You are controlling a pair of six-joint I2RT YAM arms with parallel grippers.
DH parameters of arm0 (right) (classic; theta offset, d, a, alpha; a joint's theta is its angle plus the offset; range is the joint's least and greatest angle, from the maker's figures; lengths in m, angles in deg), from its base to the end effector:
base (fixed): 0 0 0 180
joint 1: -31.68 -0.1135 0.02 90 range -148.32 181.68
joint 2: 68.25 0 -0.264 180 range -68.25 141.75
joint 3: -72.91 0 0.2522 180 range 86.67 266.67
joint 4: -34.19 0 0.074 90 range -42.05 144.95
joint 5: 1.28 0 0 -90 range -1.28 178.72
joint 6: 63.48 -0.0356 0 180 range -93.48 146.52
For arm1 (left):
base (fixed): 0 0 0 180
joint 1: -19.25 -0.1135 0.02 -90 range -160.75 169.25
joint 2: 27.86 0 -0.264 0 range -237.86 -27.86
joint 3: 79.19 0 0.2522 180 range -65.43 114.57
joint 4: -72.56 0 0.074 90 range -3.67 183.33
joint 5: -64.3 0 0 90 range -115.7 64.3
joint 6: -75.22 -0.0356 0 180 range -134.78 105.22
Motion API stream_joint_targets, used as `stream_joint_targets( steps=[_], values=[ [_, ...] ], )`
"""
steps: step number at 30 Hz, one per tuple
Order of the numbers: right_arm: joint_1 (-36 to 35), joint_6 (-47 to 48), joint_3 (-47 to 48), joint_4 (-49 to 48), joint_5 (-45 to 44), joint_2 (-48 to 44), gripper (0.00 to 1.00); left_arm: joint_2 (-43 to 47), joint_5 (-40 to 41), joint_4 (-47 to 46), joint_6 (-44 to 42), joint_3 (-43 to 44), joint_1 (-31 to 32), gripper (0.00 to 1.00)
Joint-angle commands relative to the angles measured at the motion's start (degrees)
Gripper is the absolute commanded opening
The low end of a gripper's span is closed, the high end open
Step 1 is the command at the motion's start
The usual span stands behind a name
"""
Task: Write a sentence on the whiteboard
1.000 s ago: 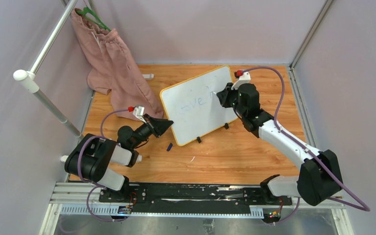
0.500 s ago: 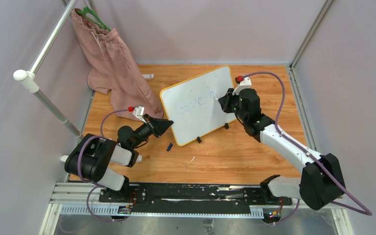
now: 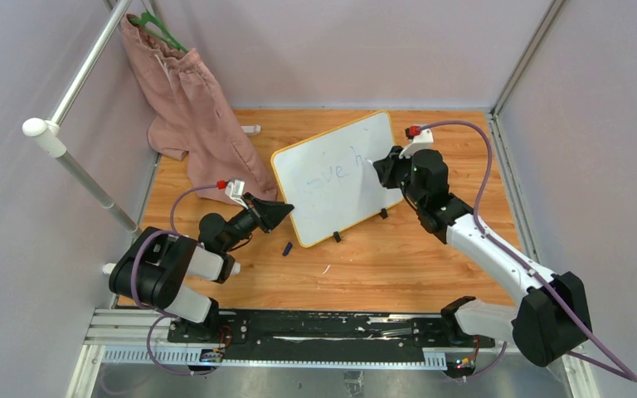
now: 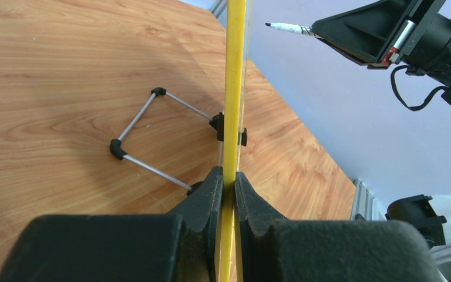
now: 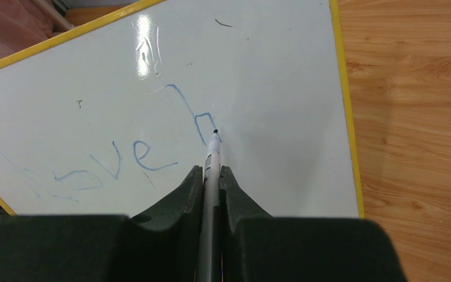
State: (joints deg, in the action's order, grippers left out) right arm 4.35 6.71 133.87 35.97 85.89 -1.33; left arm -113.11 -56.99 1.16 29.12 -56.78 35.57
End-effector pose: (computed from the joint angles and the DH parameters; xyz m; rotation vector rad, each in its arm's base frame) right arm 0.2459 0.1251 0.3154 -0.0766 1.7371 0.5677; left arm 0.2026 -0.0786 0.1677 0.1158 1.5640 -1.2305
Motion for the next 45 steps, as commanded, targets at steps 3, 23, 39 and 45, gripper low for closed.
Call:
stream_joint_targets(
  steps=[3,23,39,45],
  values=[
    [0.8,0.0,2.6,-0.7,0.2,1.5,0.00,1.3,-0.4,-3.5,-0.4,-0.1,0.5,0.00],
    [1.7,0.2,3.1,-2.5,-0.3,6.5,0.00,1.2,-0.4,-3.6,-0.4,-0.1,0.6,0.00],
    [3.1,0.5,4.3,-2.2,-0.5,6.5,0.00,1.4,-0.4,-3.5,-0.4,-0.2,0.6,0.00],
    [3.1,0.6,5.4,-2.5,0.6,7.0,0.00,1.4,-0.4,-3.5,-0.5,-0.3,0.8,0.00]
  ],
)
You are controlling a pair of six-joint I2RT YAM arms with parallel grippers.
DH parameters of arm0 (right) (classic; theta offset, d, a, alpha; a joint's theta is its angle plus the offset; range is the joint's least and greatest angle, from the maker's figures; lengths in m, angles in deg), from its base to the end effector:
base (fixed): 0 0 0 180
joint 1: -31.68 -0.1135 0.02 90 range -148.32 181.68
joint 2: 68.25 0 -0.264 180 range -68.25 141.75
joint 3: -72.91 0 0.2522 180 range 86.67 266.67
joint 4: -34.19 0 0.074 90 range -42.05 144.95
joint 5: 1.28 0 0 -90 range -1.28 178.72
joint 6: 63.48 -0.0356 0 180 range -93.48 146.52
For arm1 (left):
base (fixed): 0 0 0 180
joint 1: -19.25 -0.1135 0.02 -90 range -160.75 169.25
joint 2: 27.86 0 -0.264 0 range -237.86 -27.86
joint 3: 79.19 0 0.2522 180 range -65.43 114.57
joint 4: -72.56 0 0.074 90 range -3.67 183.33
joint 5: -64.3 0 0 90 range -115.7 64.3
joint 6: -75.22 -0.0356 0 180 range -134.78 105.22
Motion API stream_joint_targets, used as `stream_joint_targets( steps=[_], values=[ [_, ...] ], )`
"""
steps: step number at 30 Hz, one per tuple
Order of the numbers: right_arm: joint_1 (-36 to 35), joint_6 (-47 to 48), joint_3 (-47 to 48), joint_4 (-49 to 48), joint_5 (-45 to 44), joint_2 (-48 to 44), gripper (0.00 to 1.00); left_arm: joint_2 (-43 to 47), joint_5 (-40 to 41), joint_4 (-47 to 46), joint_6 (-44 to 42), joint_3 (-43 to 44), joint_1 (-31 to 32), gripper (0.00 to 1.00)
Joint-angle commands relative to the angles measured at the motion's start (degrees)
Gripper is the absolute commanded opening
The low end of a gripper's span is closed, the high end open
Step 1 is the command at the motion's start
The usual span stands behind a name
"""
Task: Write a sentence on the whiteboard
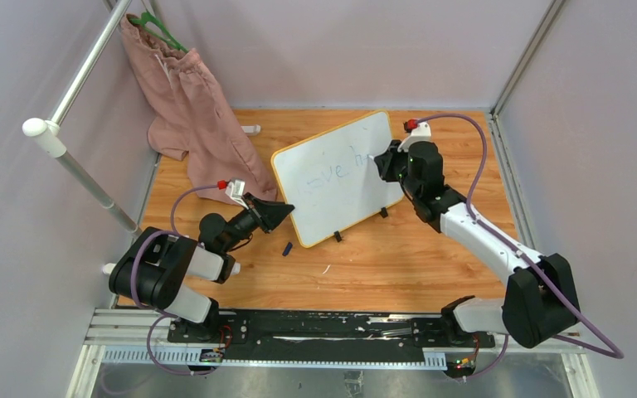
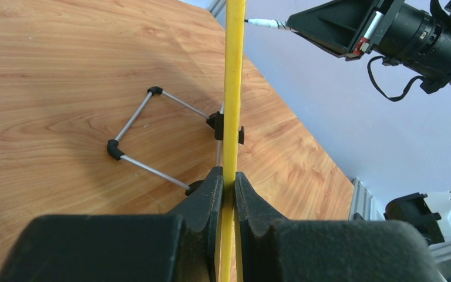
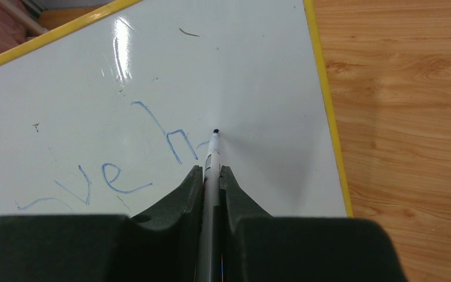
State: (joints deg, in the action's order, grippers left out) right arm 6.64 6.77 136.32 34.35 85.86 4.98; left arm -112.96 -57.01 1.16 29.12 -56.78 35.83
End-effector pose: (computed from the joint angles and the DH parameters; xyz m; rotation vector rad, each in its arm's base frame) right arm 0.2728 0.1255 0.3043 -0.0447 1.7738 0.5264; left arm 0.2021 -0.0795 0.1683 0.1207 1.5619 -1.2342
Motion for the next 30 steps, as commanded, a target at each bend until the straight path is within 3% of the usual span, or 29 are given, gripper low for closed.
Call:
stream_joint_targets(
  steps=[1,30],
  values=[
    [0.8,0.6,3.1,-0.9,1.0,0.8,0.00,1.3,-0.4,-3.5,-0.5,-0.2,0.6,0.00],
    [-0.7,0.1,-2.7,-0.5,3.5,-0.4,0.00,1.4,-0.3,-3.6,-0.6,-0.2,0.6,0.00]
  ],
)
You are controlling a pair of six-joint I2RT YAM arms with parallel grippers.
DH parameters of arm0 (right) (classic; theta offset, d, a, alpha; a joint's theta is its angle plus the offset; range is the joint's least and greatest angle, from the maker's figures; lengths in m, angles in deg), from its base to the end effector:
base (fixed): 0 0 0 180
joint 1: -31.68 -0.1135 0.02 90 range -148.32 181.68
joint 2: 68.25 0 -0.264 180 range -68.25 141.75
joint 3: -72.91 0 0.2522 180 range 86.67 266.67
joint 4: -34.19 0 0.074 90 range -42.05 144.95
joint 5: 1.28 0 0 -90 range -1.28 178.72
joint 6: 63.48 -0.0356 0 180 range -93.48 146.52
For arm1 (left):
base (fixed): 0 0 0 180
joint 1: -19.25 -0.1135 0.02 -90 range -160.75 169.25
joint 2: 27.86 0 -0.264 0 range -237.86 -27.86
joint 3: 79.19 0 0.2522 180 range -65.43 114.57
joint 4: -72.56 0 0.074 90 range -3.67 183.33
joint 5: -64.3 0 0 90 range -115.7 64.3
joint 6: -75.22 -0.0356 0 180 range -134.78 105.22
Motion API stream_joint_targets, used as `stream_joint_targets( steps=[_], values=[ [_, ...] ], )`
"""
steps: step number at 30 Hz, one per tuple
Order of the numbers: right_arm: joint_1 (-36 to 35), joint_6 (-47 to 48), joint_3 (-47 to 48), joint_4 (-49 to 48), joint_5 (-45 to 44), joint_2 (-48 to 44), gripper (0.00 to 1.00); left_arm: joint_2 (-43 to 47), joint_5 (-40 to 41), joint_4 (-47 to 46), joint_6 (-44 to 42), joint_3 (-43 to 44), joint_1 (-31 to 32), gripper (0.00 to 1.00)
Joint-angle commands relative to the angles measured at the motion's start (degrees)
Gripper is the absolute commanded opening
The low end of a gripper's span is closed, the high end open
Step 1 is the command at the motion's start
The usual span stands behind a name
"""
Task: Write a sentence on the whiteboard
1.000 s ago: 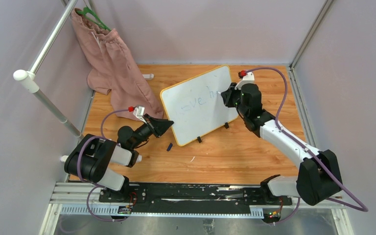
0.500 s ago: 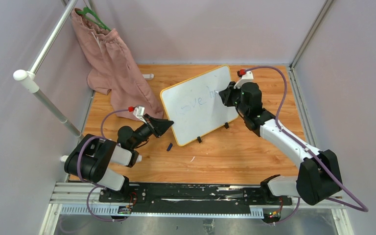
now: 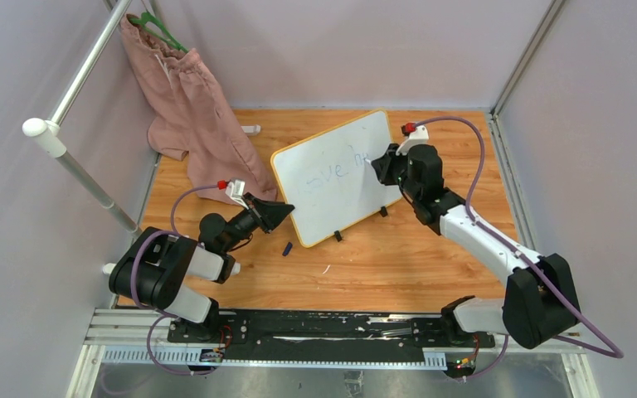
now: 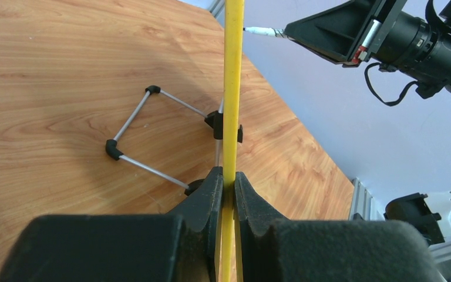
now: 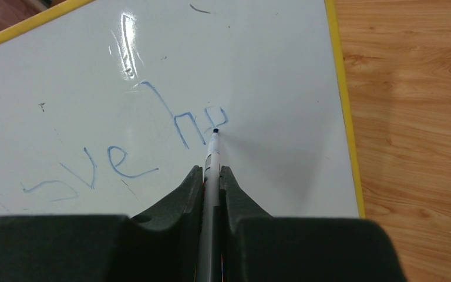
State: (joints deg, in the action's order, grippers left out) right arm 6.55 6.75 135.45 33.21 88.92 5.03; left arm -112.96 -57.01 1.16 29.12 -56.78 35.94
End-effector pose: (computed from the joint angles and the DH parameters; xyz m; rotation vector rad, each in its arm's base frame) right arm 0.2714 0.1274 0.3008 -0.0857 1.7743 0.5745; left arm 0.2019 -0.0799 0.1683 0.1222 1.5621 -1.2357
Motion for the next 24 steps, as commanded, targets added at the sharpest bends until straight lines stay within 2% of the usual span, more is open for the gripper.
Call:
stream_joint_targets(
  steps=[1,24],
  values=[
    [-0.6,0.1,-2.0,0.7,0.3,-0.5,0.00,1.4,-0.3,-3.5,-0.6,-0.2,0.5,0.00],
    [0.9,0.1,-0.6,1.9,-4.7,-1.1,0.00,1.5,-0.4,-3.5,-0.5,-0.3,0.5,0.00]
  ],
)
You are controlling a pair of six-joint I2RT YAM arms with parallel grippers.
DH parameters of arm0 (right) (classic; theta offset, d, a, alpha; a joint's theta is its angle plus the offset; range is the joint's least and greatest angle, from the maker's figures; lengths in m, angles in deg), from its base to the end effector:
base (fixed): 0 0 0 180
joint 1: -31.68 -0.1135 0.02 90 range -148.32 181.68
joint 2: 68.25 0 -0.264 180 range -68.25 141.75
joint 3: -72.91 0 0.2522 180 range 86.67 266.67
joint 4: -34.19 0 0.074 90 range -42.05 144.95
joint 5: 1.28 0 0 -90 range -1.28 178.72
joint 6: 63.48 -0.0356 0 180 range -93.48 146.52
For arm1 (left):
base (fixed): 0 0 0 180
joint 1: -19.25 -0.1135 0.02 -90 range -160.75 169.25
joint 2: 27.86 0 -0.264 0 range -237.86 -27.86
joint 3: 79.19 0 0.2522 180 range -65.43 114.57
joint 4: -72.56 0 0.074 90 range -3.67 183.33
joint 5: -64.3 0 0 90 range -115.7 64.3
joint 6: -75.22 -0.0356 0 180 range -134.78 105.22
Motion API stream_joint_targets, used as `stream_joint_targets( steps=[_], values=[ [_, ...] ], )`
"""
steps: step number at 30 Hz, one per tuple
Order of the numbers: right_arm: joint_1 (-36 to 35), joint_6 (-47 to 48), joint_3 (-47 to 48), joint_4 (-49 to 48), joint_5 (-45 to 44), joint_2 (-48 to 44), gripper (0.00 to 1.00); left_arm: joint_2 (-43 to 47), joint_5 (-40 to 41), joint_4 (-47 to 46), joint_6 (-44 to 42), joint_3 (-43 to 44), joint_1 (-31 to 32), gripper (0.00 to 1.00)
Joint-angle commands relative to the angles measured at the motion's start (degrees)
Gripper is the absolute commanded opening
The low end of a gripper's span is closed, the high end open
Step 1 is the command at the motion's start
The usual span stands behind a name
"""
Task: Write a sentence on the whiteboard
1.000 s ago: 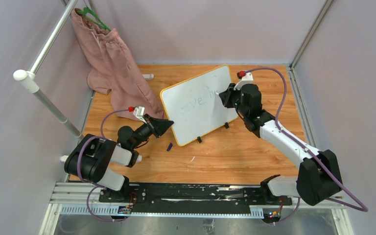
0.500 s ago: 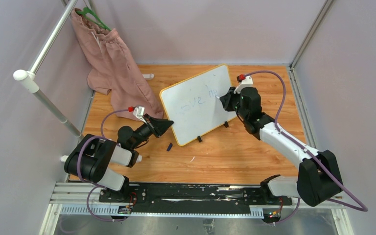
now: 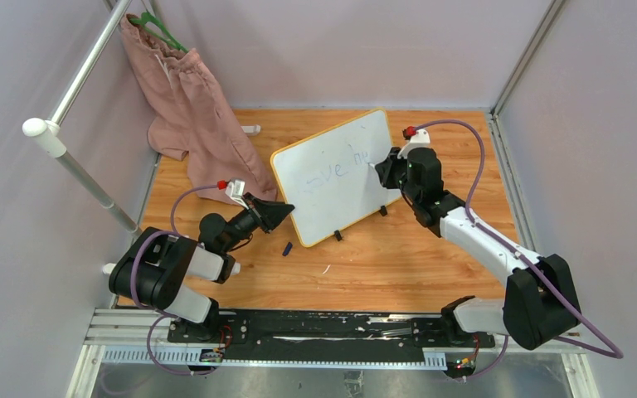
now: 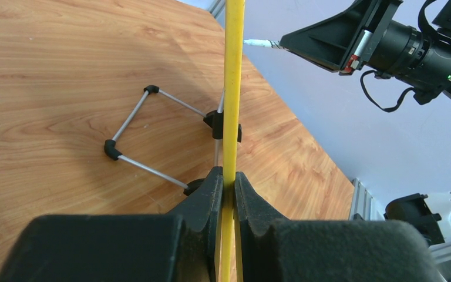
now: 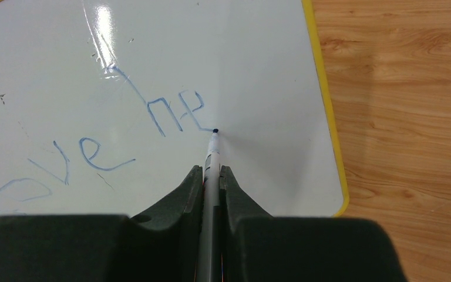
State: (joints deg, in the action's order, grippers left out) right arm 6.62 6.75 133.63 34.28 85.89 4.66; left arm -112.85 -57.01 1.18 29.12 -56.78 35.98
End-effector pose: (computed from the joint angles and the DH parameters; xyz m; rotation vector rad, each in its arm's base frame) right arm 0.2689 0.1238 0.2893 -0.0477 1.8139 0.5160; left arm 0.2018 -0.0800 0.1686 0.1234 1.5606 -1.2363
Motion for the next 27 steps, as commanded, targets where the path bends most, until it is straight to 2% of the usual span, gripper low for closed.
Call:
stream_joint_targets(
  steps=[1,12,27],
  values=[
    [0.9,0.0,1.3,0.8,-1.8,-0.8,0.00,1.5,-0.3,-3.5,-0.5,-0.3,0.5,0.00],
    [1.3,-0.2,1.4,0.7,-1.5,-2.5,0.00,1.3,-0.2,-3.5,-0.5,-0.4,0.5,0.00],
    [1.1,-0.6,0.1,3.2,-0.2,-11.6,0.00,1.3,0.1,-3.6,-0.6,-0.5,0.5,0.00]
  ],
)
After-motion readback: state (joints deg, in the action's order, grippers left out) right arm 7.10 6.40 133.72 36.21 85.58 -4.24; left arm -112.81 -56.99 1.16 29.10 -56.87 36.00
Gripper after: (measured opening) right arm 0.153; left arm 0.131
